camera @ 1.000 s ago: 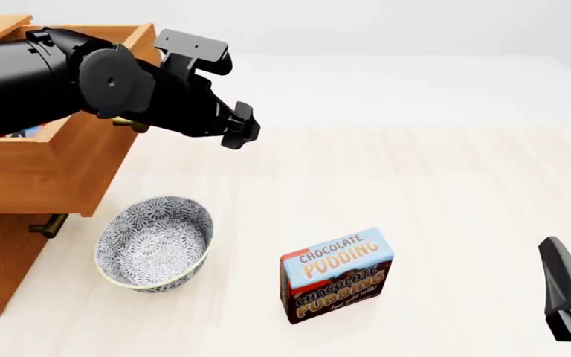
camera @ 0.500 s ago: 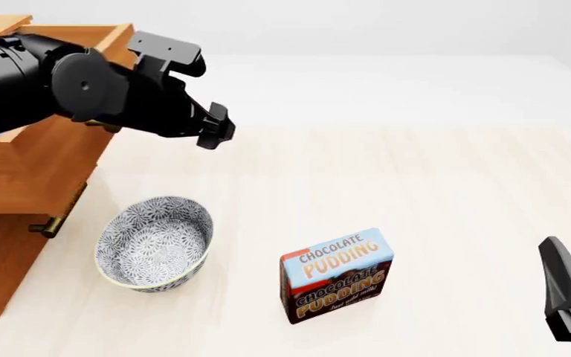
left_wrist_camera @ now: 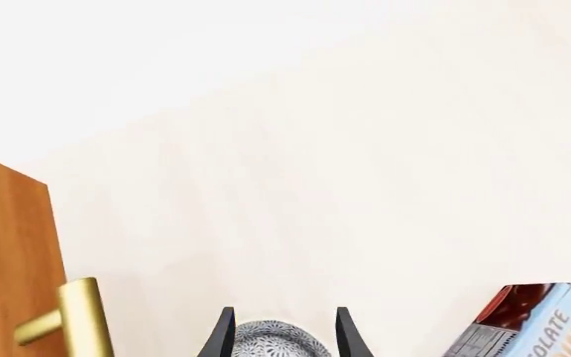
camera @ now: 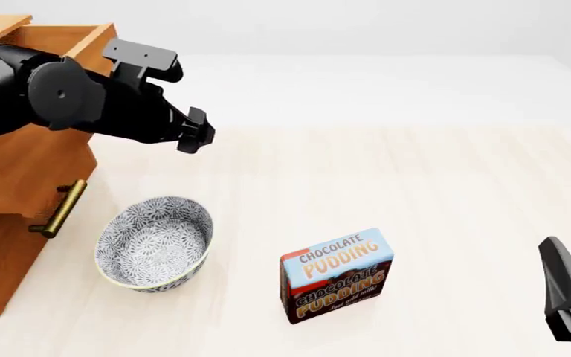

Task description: Put the butter at the back in the top drawer of the cabinet and close it.

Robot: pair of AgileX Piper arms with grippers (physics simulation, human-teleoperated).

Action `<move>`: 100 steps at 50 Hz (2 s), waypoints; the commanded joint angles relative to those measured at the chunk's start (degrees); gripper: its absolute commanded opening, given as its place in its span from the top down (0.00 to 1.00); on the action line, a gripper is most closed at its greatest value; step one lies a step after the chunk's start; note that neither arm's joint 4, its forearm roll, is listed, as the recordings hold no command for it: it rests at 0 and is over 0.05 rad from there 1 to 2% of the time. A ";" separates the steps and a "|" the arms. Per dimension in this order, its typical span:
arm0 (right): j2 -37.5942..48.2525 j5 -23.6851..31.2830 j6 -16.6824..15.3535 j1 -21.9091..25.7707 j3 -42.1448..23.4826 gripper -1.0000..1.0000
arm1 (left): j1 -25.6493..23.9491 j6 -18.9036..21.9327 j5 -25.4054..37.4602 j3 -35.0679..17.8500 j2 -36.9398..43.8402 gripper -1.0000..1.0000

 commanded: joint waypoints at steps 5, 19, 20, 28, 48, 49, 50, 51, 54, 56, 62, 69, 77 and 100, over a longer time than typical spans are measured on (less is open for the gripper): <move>0.00 0.00 0.00 0.00 0.00 0.00 | 4.29 1.15 0.32 2.00 -2.61 0.00; 0.00 0.00 0.00 0.00 0.00 0.00 | 7.66 1.43 0.76 3.06 -4.40 0.00; 0.00 0.00 0.00 0.00 0.00 0.00 | 7.97 1.34 0.73 3.26 -4.57 0.00; 0.00 0.00 0.00 0.00 0.00 0.00 | 9.66 1.54 0.69 3.98 -5.09 0.00; 0.00 0.00 0.00 0.00 0.00 0.00 | 13.72 2.15 -0.35 6.57 -5.94 0.00; 0.00 0.00 0.00 0.00 0.00 0.00 | 13.85 2.11 -0.54 6.88 -5.98 0.00; 0.00 0.00 0.00 0.00 0.00 0.00 | 14.08 2.05 -0.68 7.12 -6.07 0.00; 0.00 0.00 0.00 0.00 0.00 0.00 | 14.26 2.08 -0.65 7.04 -6.00 0.00; 0.00 0.00 0.00 0.00 0.00 0.00 | 14.92 2.15 -0.66 7.26 -6.28 0.00; 0.00 0.00 0.00 0.00 0.00 0.00 | 15.09 2.19 -0.70 7.36 -6.37 0.00; 0.00 0.00 0.00 0.00 0.00 0.00 | 16.63 2.55 -0.83 8.39 -7.37 0.00; 0.00 0.00 0.00 0.00 0.00 0.00 | 17.69 2.62 -1.20 9.35 -8.06 0.00; 0.00 0.00 0.00 0.00 0.00 0.00 | 18.54 2.38 -1.81 10.82 -9.32 0.00; 0.00 0.00 0.00 0.00 0.00 0.00 | 23.42 3.56 -1.52 11.37 -11.02 0.00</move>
